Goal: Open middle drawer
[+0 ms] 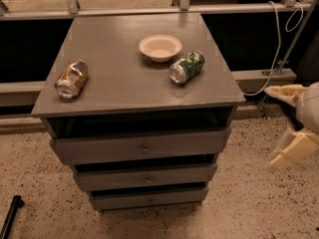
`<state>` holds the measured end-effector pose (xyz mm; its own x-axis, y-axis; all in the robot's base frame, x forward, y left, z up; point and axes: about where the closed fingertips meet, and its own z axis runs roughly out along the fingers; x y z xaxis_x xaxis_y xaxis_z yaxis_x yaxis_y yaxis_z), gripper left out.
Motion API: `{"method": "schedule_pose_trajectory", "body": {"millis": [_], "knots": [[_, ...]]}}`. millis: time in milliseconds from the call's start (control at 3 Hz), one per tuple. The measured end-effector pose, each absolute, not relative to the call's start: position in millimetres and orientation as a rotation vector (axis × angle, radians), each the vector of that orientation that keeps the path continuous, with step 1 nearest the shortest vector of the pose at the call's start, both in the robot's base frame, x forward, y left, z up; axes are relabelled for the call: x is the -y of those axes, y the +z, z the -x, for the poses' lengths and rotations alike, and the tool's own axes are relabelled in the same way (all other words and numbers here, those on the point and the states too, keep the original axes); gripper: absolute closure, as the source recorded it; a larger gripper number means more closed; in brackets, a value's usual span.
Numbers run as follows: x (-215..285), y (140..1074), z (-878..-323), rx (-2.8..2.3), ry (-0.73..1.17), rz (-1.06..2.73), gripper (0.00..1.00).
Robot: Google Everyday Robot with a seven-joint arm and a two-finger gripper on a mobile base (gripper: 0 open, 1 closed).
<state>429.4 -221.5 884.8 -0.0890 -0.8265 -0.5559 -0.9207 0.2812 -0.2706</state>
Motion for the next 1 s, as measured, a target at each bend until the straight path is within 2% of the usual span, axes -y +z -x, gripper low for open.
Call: {"method": "schedule_pose_trajectory", "body": {"millis": [333,667,1000], "knots": [[201,855,-433,-1.897,0.286,1.578,0.0],[139,769,-444,-1.693,0.499,1.456,0.0],[111,724,-450,-1.542,0.533,1.423,0.0]]}}
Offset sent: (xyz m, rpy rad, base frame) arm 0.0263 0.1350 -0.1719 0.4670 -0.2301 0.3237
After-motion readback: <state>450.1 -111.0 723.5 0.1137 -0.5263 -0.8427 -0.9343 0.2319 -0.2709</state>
